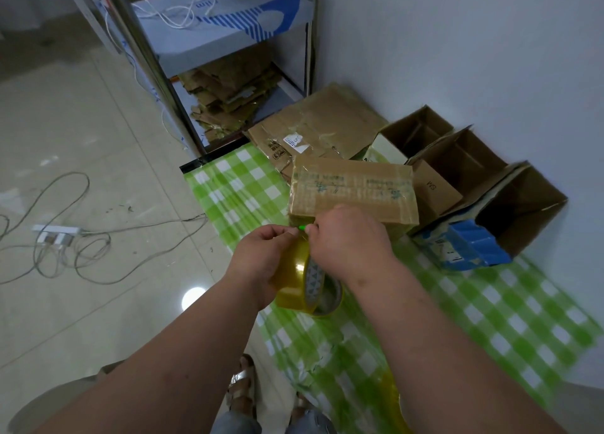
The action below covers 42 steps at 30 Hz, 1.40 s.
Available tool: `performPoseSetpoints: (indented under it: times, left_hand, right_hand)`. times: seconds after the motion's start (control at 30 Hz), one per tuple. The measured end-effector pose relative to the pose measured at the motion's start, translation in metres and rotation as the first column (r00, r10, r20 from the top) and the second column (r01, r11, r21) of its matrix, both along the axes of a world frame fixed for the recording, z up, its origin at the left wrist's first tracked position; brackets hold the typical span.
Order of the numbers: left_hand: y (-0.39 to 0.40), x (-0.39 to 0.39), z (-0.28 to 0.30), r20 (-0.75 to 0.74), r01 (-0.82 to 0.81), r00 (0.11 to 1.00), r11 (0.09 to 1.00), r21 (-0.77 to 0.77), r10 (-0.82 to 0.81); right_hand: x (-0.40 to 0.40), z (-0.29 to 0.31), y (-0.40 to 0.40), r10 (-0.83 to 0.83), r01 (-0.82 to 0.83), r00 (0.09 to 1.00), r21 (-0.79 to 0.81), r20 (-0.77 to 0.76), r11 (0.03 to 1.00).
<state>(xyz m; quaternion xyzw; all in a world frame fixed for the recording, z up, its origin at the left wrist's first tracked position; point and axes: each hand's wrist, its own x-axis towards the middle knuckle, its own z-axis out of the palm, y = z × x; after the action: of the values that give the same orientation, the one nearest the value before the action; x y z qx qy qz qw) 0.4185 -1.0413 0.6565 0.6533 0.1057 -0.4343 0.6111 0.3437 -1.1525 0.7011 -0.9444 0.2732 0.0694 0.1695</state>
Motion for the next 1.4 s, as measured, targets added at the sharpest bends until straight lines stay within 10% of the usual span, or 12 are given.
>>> performPoseSetpoints:
  times: [0.53, 1.17, 1.3, 1.4]
  left_hand:
    - [-0.006, 0.018, -0.002, 0.409, 0.175, 0.834, 0.881, 0.439, -0.370]
    - [0.009, 0.022, -0.005, 0.423, 0.137, 0.821, 0.852, 0.505, -0.383]
    - [0.006, 0.028, -0.002, 0.507, 0.171, 0.651, 0.759, 0.628, -0.565]
    - [0.003, 0.034, 0.000, 0.523, 0.192, 0.470, 0.660, 0.726, -0.711]
  right_hand:
    - [-0.011, -0.007, -0.006, -0.038, 0.036, 0.999, -0.071, -0.024, 0.997]
    - [-0.063, -0.094, -0.018, -0.171, 0.241, 0.865, 0.092, -0.472, 0.966]
    - [-0.059, -0.080, -0.010, -0.176, 0.176, 0.984, -0.012, -0.022, 0.984]
    - [-0.042, -0.053, -0.003, -0.049, 0.150, 0.888, -0.189, 0.457, 0.971]
